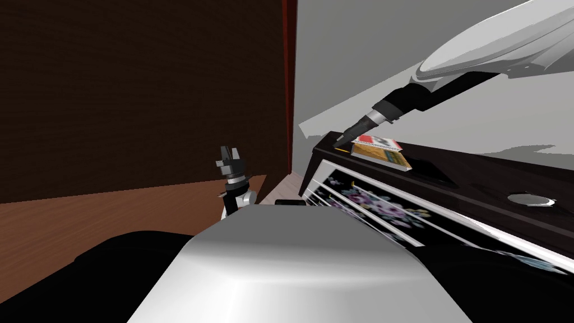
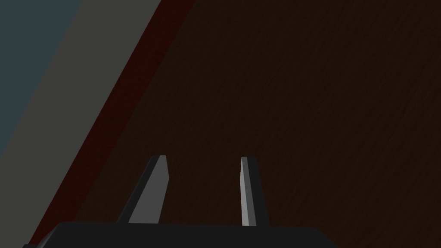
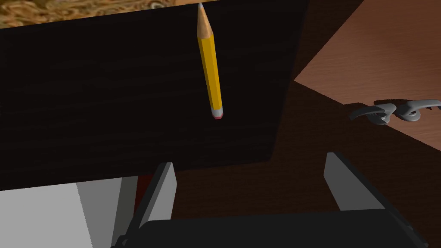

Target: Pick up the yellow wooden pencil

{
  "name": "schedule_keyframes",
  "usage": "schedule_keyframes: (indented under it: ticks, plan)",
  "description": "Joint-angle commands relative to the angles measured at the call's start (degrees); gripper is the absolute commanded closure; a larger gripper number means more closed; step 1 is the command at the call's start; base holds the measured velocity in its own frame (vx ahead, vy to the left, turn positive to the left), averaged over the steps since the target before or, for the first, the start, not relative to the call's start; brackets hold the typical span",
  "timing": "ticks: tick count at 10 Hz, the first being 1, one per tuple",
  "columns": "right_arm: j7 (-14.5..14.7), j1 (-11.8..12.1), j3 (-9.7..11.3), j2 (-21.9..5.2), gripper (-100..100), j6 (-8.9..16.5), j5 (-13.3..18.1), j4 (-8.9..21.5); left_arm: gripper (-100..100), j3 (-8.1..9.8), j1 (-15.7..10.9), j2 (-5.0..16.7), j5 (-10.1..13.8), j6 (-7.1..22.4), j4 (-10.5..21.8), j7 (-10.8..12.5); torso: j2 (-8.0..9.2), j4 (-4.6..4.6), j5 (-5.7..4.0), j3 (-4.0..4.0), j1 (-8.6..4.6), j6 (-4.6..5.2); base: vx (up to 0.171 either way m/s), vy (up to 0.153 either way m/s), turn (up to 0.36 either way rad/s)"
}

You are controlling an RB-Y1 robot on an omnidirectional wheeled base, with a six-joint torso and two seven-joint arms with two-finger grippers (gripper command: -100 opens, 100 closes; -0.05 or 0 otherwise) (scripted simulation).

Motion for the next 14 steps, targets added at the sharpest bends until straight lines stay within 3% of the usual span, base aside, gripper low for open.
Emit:
schedule_keyframes:
  ticks: [1, 8, 11, 13, 14]
  plan:
    - [0.1, 0.2, 0.1, -0.5, -100, -1.7, 0.0, 0.9, 0, 0.0, 0.0, 0.0, 0.0, 0.0, 0.0, 0.0, 0.0, 0.0, 0.0, 0.0, 0.0, 0.0, -0.019, -0.03, 0.013]
    - [0.4, 0.4, 2.0, -4.4, -100, -8.8, 3.7, 3.8, 0, 0.0, 0.0, 0.0, 0.0, 0.0, 0.0, 0.0, -0.04, -0.01, 0.03, -0.03, 0.12, 0.0, -0.008, -0.01, 0.006]
    - [0.9, -0.3, 4.3, -6.7, -100, -13.1, 7.6, 5.6, 0, 0.0, 0.0, 0.0, 0.0, 0.0, 0.0, 0.0, -0.11, -0.03, 0.04, -0.06, 0.15, 0.0, 0.018, 0.01, -0.008]
    - [1.2, -0.7, 5.5, -7.7, -100, -14.8, 9.4, 6.4, 0, 0.0, 0.0, 0.0, 0.0, 0.0, 0.0, 0.0, -0.14, -0.03, 0.04, -0.08, 0.17, 0.0, 0.022, 0.015, -0.007]
    - [1.2, -0.1, 5.0, -7.7, -100, -13.8, 8.5, 6.4, 0, 0.0, 0.0, 0.0, 0.0, 0.0, 0.0, 0.0, -0.14, -0.03, 0.04, -0.08, 0.17, 0.0, 0.01, 0.007, -0.002]
